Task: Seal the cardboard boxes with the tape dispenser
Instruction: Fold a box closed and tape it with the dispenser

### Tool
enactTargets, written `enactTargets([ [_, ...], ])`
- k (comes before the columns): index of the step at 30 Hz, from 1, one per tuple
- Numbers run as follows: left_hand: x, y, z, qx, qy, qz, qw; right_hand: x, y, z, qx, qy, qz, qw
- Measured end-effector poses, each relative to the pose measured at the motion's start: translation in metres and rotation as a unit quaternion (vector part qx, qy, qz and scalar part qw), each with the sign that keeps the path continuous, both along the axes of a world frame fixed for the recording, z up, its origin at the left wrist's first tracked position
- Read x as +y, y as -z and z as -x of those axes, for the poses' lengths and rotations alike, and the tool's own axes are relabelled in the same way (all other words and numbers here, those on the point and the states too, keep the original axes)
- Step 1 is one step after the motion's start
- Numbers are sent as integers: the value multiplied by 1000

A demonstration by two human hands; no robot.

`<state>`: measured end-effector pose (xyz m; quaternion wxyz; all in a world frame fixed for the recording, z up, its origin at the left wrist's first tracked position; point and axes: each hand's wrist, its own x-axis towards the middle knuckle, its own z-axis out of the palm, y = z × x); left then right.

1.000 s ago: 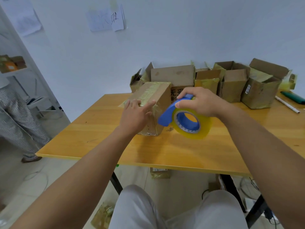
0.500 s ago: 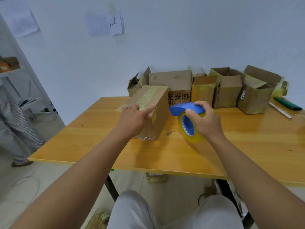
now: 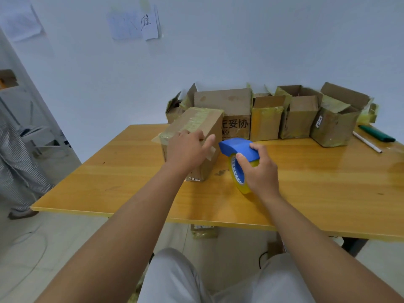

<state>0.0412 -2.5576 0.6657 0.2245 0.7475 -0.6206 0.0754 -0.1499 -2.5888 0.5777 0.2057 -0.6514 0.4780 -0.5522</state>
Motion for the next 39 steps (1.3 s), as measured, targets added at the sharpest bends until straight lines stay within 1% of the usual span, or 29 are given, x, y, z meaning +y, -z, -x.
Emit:
enactTargets([
  [3,-7,-1,-2,-4,-19,16,1000,4,3,1,-11,0,6,1000],
  [6,-8,1,-6,-25,-7,23,999,8,6,1,-15,4,14,1000],
  [11,-6,1,-14,-26,10,-9,1000,8,4,-1,-13,10,8,1000],
  [14,-6,1,-15,-48,9,-12,999,7,3,-2,-14,9,2,1000],
  [19,-4,11,-15,-94,5,27,995,8,4,-2,-10,11,11,1000],
  [25,-4,19,-23,-79,11,40,996,7,3,-3,-4,15,17,1000],
  [27,-4,20,-19,-82,0,54,995,6,4,-3,-4,17,17,1000],
  [31,0,27,-7,-131,-44,82,987,7,4,-3,-3,16,17,1000],
  [33,-2,24,-7,-146,-43,71,986,6,4,-3,-3,17,17,1000],
  [37,-4,9,-21,-172,0,23,985,6,4,-2,0,17,20,1000],
  [39,-3,7,-28,-182,18,14,983,6,4,-3,-2,16,18,1000],
])
